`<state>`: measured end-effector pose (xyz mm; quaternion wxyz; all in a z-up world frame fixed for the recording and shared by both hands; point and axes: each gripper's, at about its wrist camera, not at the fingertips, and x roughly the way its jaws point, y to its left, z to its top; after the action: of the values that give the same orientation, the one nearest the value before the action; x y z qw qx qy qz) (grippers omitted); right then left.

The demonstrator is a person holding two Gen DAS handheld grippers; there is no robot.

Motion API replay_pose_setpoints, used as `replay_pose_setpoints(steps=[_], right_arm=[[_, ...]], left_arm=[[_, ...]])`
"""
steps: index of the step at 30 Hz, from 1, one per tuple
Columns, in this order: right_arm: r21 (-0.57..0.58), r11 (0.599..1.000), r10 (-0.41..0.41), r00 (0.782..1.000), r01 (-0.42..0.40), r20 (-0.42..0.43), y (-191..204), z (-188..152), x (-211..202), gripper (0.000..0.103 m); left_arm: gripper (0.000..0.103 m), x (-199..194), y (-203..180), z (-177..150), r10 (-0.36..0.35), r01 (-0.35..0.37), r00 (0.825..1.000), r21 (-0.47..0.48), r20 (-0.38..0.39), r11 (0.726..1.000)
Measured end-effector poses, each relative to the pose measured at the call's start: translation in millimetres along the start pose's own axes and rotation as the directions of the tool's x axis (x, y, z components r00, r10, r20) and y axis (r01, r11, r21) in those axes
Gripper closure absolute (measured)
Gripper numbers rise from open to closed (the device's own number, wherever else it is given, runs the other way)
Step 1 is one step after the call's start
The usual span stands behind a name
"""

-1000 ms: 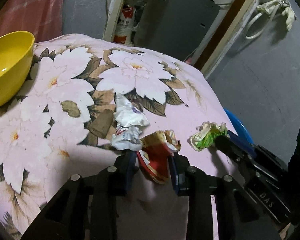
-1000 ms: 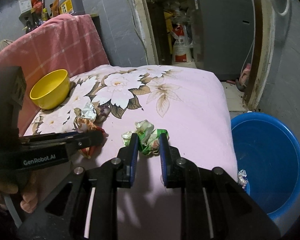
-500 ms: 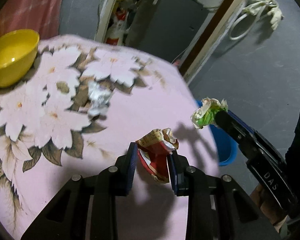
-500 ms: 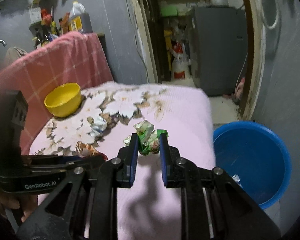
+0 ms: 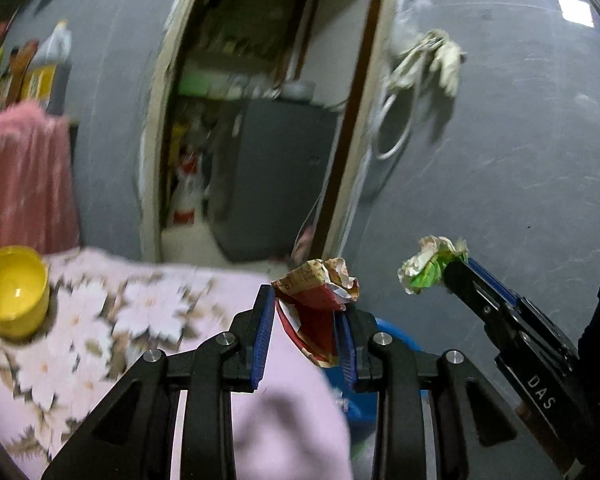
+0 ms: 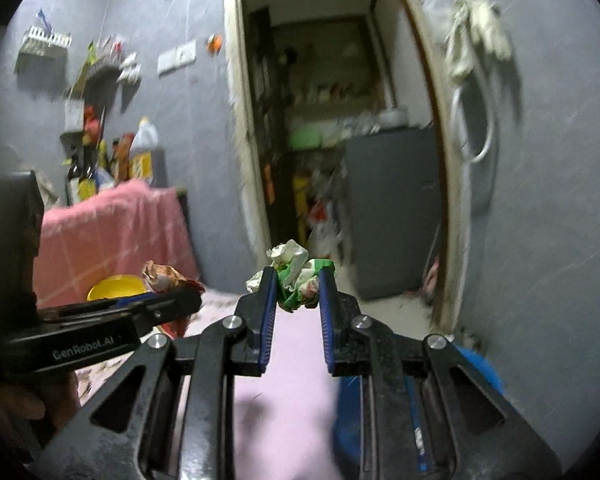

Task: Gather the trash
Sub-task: 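Carry the red-white wrapper and green wrapper over the blue basin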

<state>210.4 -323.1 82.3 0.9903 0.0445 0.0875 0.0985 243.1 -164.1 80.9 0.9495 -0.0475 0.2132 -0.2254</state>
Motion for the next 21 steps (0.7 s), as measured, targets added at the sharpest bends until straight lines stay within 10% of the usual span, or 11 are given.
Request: replay_pose_setpoints(steps=[21], right_arm=[[0.070, 0.984, -0.166, 0.984, 0.161, 0.070, -99, -10, -23, 0.075]], left_arm=[[0.077, 69, -87, 8, -0.093, 0.088, 0.995, 0.168, 0.023, 0.982]])
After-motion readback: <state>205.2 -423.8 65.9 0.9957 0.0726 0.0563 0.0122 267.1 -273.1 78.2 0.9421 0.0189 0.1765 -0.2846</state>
